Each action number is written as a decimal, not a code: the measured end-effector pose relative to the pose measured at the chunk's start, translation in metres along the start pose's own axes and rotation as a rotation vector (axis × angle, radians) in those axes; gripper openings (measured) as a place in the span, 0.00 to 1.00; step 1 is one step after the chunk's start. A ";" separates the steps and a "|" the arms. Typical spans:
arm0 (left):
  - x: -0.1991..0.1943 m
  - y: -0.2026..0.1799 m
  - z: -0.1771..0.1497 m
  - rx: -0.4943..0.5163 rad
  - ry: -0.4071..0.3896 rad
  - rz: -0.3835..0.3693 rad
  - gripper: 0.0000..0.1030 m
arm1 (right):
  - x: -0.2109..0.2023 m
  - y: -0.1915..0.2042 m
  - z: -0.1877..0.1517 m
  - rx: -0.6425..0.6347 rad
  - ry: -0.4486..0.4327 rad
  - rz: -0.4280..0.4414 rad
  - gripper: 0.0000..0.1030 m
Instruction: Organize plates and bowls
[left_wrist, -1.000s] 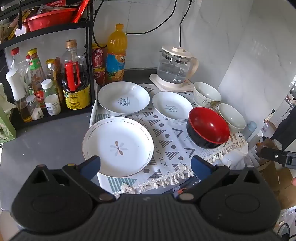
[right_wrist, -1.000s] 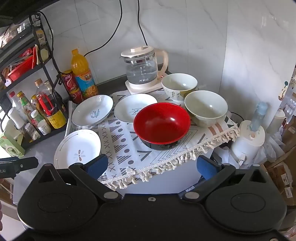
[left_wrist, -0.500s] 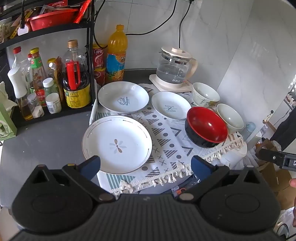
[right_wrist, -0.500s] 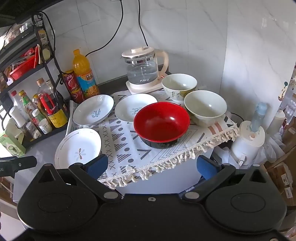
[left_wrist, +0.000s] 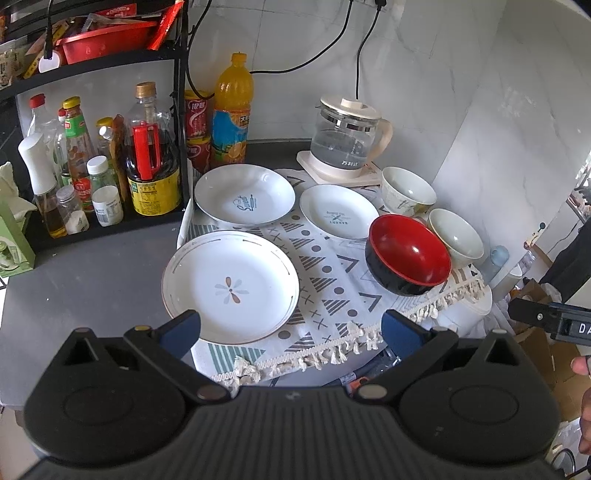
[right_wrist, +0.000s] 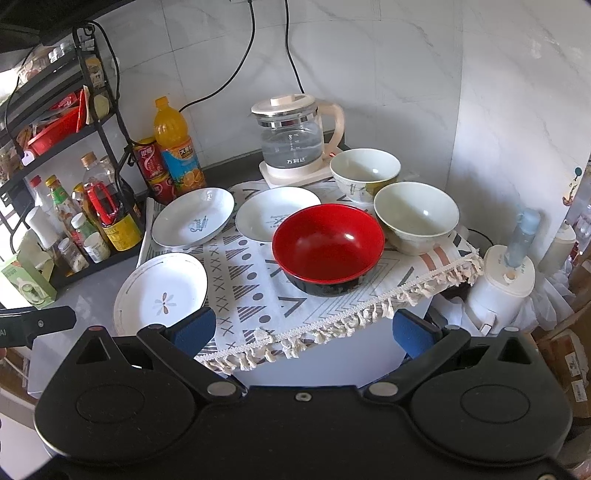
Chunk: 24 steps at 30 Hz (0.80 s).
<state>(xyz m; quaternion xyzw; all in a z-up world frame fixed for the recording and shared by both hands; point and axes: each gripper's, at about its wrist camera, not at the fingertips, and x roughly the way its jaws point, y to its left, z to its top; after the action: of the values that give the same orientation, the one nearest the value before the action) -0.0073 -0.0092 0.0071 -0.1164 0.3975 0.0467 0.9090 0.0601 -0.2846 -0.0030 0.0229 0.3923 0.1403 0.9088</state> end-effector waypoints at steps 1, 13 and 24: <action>0.000 0.000 0.000 -0.002 -0.001 0.002 1.00 | 0.001 -0.001 0.000 0.001 0.000 0.001 1.00; -0.001 -0.003 0.000 -0.024 -0.013 0.014 1.00 | 0.004 -0.004 0.001 -0.005 -0.002 0.011 1.00; -0.002 -0.006 -0.001 -0.034 -0.028 0.022 1.00 | 0.006 -0.010 0.005 -0.013 -0.005 0.030 1.00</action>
<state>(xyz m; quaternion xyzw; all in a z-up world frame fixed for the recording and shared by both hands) -0.0080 -0.0148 0.0087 -0.1269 0.3850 0.0653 0.9118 0.0706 -0.2926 -0.0053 0.0233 0.3886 0.1565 0.9077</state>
